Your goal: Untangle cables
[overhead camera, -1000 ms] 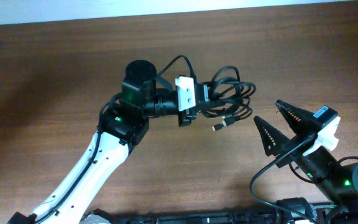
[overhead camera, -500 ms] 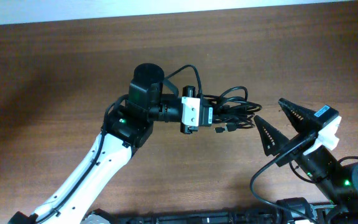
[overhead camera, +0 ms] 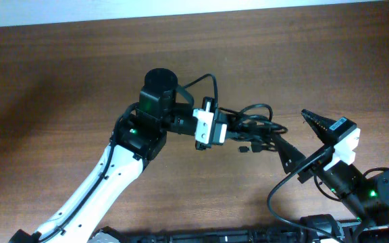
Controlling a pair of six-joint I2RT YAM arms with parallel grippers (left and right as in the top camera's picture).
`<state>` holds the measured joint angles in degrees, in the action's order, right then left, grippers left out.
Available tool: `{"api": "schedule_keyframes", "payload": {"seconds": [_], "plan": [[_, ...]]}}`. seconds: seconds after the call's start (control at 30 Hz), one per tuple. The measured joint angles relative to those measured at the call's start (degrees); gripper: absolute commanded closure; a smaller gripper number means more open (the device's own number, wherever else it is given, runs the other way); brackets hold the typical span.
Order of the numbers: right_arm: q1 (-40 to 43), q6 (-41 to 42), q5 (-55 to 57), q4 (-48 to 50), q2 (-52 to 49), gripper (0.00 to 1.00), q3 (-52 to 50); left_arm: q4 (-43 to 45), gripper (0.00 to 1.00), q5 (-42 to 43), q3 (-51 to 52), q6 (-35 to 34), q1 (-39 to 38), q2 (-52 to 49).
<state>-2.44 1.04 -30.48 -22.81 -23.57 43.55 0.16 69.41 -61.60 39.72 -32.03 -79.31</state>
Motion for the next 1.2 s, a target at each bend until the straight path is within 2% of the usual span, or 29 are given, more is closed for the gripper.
{"api": "schedule_keyframes", "payload": {"seconds": [0.27, 0.43, 0.47, 0.53, 0.63, 0.7, 0.73, 0.77, 0.83, 0.87, 1.2], "plan": [[0.0, -1.4, -2.6, 0.5, 0.0, 0.44, 0.0, 0.6, 0.88, 5.0, 0.0, 0.2, 0.0, 0.0], [0.0, -2.1, -6.6, 1.8, 0.0, 0.73, 0.0, 1.7, 0.88, 5.3, 0.0, 0.2, -1.7, 0.0], [0.0, -2.2, -7.1, 1.8, 0.0, 0.83, 0.0, 2.0, 0.88, 5.2, 0.0, 0.2, -1.9, 0.0], [-0.1, -2.6, -7.8, 2.0, 0.0, 0.96, 0.0, 2.6, 0.84, 4.9, 0.0, 0.2, -2.2, 0.0], [-0.2, -2.9, -8.4, 1.9, 0.1, 0.96, 0.0, 2.8, 0.78, 4.8, 0.0, 0.1, -2.3, 0.0], [-0.2, -2.8, -8.4, 1.8, 0.1, 0.96, 0.0, 2.9, 0.65, 4.8, 0.0, 0.1, -2.3, 0.0], [-0.2, -2.8, -8.1, 1.8, 0.1, 0.96, 0.0, 3.0, 0.5, 4.8, 0.0, 0.3, -2.3, 0.0], [-0.2, -2.8, -7.6, 1.8, 0.1, 0.96, 0.0, 3.0, 0.47, 4.9, 0.0, 0.0, -2.3, 0.0], [-0.2, -2.5, -6.0, 1.8, 0.1, 0.96, 0.0, 3.1, 0.1, 5.2, 0.0, 0.4, -2.3, 0.0], [-0.2, -2.1, -5.5, 1.9, 0.1, 0.96, 0.0, 3.1, 0.01, 5.2, 0.0, 0.5, -2.3, 0.0], [-0.2, 5.5, 0.0, 5.1, 0.1, 0.96, 0.0, -2.0, 0.01, 1.7, 0.0, -1.2, -2.4, 0.0]]}}
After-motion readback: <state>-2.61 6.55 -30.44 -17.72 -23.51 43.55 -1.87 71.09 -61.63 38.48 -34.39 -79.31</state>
